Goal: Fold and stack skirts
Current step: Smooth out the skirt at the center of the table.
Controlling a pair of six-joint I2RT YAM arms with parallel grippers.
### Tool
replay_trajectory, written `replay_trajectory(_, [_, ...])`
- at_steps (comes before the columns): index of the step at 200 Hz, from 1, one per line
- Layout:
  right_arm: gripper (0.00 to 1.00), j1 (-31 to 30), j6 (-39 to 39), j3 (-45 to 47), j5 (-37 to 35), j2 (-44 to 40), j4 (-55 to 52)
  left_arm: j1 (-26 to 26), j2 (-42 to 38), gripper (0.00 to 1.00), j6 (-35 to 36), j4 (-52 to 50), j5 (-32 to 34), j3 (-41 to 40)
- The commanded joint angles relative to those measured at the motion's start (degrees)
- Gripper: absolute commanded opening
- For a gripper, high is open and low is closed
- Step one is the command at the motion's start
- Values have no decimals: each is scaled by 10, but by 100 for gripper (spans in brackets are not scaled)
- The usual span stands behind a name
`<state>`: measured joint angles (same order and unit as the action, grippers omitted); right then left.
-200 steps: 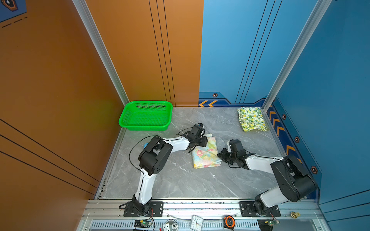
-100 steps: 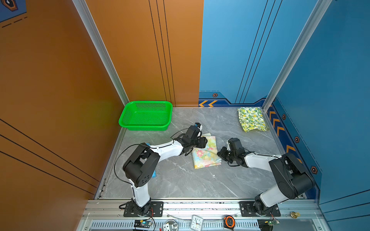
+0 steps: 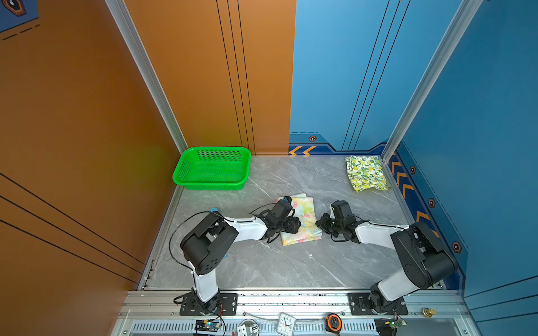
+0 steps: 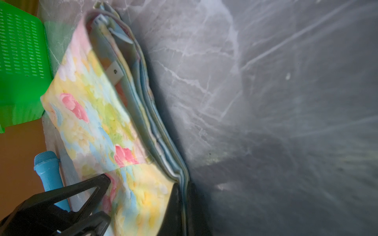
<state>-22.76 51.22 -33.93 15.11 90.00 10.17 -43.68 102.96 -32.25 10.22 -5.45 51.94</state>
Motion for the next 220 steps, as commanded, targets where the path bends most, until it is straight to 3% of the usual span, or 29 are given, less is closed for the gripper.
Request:
replay_trajectory(1, [0,6,-4,4,-44,0,-56,-5,-41,60,-7,-31,4,-25])
replay_trajectory(40, [0,7,-5,4,-42,4,-53,-36,-107,61,-6,-64,35,-57])
replay_trajectory(122, [0,6,-8,11,-47,-17,-61,-66,-83,61,-31,-69,39,-73])
replay_trajectory(165, [0,4,-14,16,-54,-30,-68,-40,-91,62,23,-134,40,52])
replay_trajectory(220, [0,-8,-8,8,-60,-13,-49,21,94,62,51,-166,-31,275])
